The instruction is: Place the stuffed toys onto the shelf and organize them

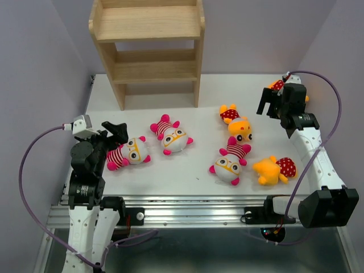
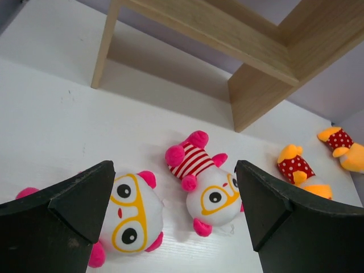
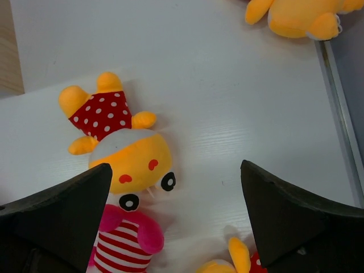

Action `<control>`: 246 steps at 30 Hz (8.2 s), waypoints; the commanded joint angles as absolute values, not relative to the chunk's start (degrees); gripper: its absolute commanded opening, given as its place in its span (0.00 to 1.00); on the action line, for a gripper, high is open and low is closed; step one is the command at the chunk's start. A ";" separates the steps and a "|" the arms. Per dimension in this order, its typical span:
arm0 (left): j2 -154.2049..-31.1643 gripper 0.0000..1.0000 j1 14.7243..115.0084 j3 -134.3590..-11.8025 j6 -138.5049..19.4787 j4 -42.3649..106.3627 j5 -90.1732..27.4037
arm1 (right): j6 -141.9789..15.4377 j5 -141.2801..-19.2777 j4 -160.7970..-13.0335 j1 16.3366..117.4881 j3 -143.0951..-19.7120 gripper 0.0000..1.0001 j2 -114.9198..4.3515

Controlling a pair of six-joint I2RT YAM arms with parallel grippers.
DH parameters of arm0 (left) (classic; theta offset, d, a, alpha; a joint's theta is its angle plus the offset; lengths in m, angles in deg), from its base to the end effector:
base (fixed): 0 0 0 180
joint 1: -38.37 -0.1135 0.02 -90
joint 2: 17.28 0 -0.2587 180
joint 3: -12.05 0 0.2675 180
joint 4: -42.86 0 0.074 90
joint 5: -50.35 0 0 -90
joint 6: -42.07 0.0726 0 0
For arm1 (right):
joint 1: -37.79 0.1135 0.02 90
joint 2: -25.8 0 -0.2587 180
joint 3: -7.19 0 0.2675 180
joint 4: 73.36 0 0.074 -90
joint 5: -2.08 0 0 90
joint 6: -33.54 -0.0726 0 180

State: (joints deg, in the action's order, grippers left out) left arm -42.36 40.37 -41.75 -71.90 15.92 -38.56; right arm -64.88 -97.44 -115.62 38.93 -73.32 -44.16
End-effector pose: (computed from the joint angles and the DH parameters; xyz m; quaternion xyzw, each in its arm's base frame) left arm 0.1666 -0.0072 0.3563 -0.1259 0.6846 -0.1678 0.6981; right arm 0.3184 -0.0057 0.3290 0.0956 0.8661 -0.0318 0.4897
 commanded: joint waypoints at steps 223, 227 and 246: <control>-90.75 0.56 50.06 -44.16 -94.61 0.88 -46.86 | -3.81 -38.26 -129.91 68.72 -76.17 1.00 -51.90; -92.95 0.13 49.18 -41.43 -93.29 4.31 -43.79 | -4.07 -38.79 -130.00 68.72 -75.82 1.00 -51.55; -87.59 0.00 63.14 -39.05 -81.85 23.47 1.56 | 35.64 -34.46 -147.49 77.24 -83.20 1.00 -58.31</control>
State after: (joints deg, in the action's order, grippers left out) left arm -87.28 59.36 -36.64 -82.39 20.75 -8.42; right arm 29.19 -32.02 -146.44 73.58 -79.15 -57.95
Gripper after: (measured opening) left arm 0.059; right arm 0.998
